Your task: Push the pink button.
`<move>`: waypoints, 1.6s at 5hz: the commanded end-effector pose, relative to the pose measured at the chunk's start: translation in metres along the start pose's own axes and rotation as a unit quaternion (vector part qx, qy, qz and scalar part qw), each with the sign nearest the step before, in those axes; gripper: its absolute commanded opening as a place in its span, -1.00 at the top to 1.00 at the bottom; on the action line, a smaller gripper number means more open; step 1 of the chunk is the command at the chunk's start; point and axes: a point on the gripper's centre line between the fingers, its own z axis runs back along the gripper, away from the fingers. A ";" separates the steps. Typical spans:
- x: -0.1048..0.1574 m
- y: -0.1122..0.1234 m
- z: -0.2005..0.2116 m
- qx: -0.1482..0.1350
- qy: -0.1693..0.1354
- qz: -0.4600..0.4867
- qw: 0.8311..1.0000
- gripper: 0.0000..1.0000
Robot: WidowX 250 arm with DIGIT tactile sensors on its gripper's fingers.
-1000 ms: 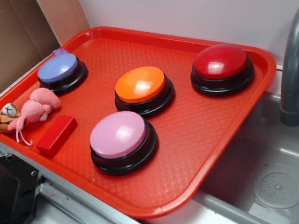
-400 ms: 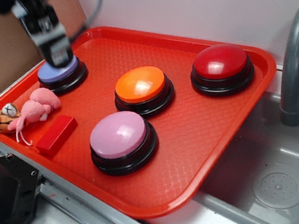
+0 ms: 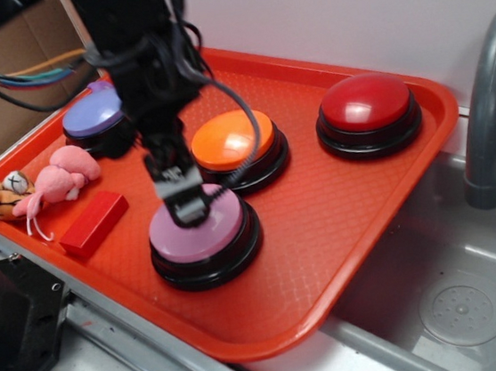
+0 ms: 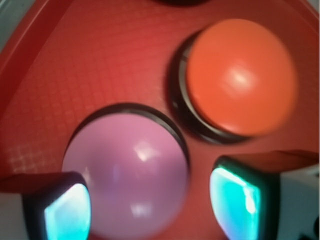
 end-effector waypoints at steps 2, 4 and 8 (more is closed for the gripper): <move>0.005 -0.021 0.004 -0.025 0.028 -0.057 0.998 -1.00; -0.004 -0.025 0.004 -0.029 0.036 -0.077 0.996 -1.00; 0.003 -0.022 0.012 -0.019 0.051 -0.081 0.995 -1.00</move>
